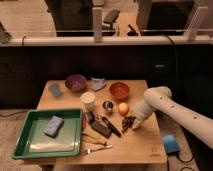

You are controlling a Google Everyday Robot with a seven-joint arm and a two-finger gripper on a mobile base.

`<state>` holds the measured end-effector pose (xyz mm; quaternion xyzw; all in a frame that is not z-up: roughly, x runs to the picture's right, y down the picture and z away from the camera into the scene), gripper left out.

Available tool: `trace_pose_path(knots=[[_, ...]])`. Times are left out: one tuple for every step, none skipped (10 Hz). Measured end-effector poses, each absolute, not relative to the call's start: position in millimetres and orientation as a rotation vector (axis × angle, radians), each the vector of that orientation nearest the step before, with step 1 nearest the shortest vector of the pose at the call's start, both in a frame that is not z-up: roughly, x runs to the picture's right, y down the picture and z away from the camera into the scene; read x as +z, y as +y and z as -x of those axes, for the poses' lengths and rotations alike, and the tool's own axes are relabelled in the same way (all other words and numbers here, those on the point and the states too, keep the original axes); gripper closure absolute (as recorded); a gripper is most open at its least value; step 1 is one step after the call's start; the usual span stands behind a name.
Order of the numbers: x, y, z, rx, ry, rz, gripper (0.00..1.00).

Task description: Place grapes in red bowl

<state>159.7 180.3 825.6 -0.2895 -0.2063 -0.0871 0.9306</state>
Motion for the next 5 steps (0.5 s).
trace_pose_path(knots=[[826.1,183.2,-161.8,-0.175,-0.428,0.593,0.82],[826.5,185.6,-163.3,-0.172,-0.432,0.595,0.92],[827.5,187.0,-163.1,-0.174,-0.436,0.595,0.99],[827.6,188.3,-164.0,-0.178,-0.438,0.597,1.00],[826.5,190.1,-164.9,-0.192,-0.445,0.599,1.00]])
